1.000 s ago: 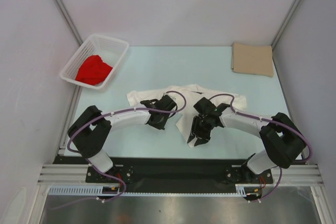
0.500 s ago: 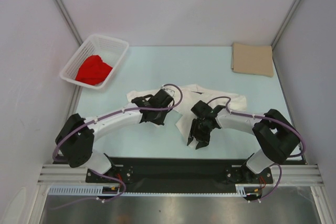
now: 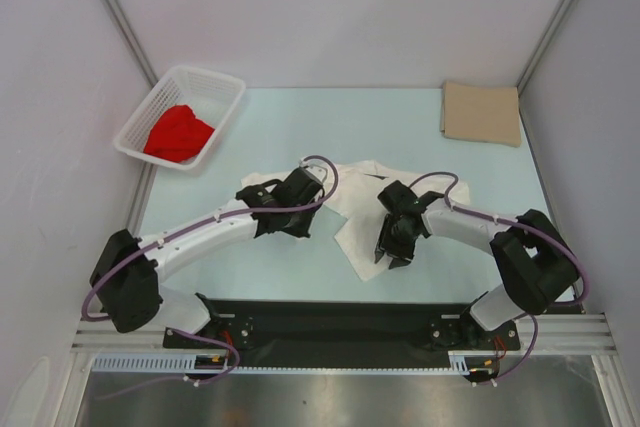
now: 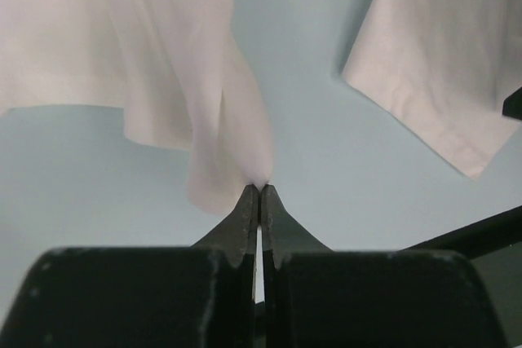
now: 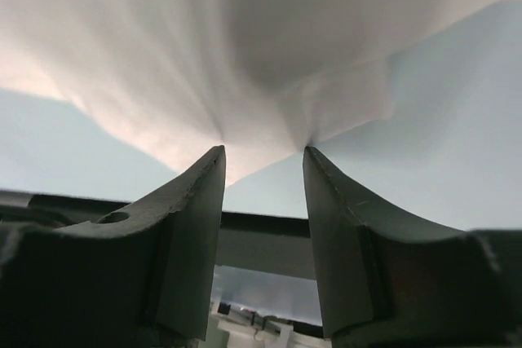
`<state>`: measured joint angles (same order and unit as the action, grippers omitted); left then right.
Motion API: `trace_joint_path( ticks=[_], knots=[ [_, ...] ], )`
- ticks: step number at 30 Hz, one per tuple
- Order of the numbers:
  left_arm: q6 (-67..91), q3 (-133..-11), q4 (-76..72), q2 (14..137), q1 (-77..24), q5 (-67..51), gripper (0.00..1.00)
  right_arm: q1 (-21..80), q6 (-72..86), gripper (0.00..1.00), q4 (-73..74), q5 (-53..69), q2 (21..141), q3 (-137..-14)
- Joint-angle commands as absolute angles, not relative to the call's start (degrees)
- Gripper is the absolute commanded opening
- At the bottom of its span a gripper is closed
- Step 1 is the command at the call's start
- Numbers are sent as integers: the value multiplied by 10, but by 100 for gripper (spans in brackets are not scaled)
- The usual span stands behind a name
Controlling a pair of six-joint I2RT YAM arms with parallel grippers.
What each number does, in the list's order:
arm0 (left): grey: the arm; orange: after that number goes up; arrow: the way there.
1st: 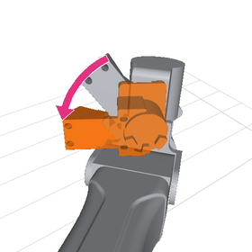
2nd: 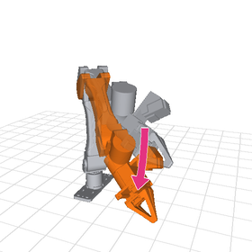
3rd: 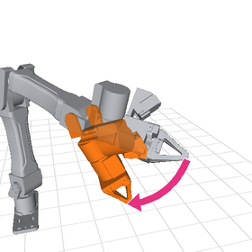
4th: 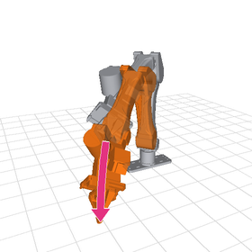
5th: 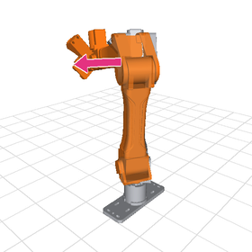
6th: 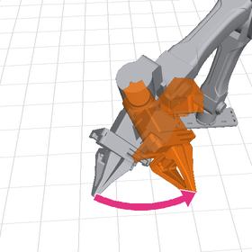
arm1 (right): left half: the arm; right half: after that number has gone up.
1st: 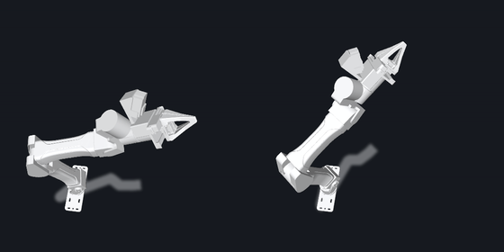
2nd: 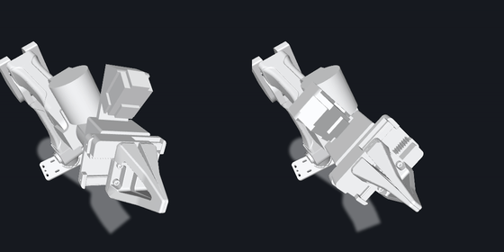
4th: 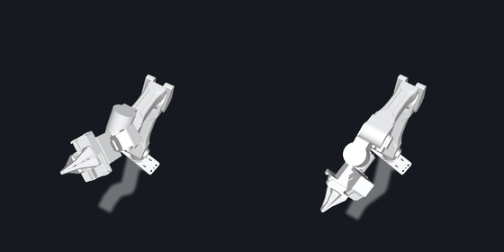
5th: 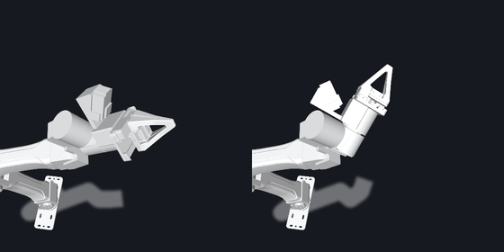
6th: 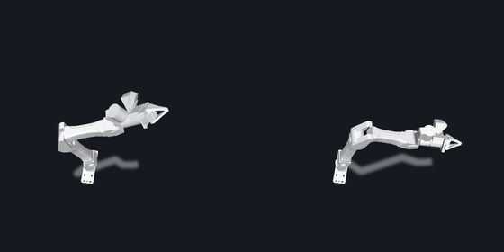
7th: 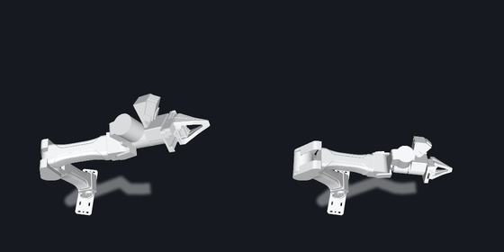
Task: Fold and stack the t-shirts
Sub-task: Flatten the tshirt out
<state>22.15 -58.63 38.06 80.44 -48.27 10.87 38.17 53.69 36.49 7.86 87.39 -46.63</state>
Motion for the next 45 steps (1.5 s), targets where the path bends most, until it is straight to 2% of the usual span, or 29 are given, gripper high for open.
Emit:
trace_joint_path(
  ticks=[1, 3, 4, 5, 7, 10, 17, 29, 32, 38, 42, 45],
  knots=[
    [235, -600, 390, 779, -486, 94, 1, 357, 490, 45, 392, 33, 867, -471],
    [235, -600, 392, 773, -486, 93, 0, 354, 488, 36, 383, 40, 875, -469],
    [235, -600, 396, 772, -486, 93, 1, 359, 493, 36, 382, 41, 879, -469],
    [234, -599, 396, 770, -486, 92, 0, 360, 499, 36, 386, 38, 885, -470],
    [231, -600, 399, 767, -487, 93, 0, 365, 517, 44, 388, 24, 886, -468],
    [235, -599, 400, 758, -486, 95, 0, 359, 512, 47, 404, -18, 883, -473],
    [234, -602, 405, 753, -486, 94, 0, 354, 498, 42, 396, -36, 921, -479],
    [229, -616, 422, 737, -486, 115, 0, 352, 481, 1, 424, -78, 923, -489],
    [231, -627, 433, 723, -486, 133, 0, 347, 461, 0, 437, -83, 904, -497],
    [247, -682, 494, 680, -484, 191, 0, 317, 420, 0, 536, -117, 793, -600],
    [263, -739, 551, 650, -481, 263, 0, 242, 356, 0, 625, -140, 733, -715],
    [260, -769, 588, 635, -470, 290, 0, 138, 314, 0, 656, -118, 715, -789]
  ],
)
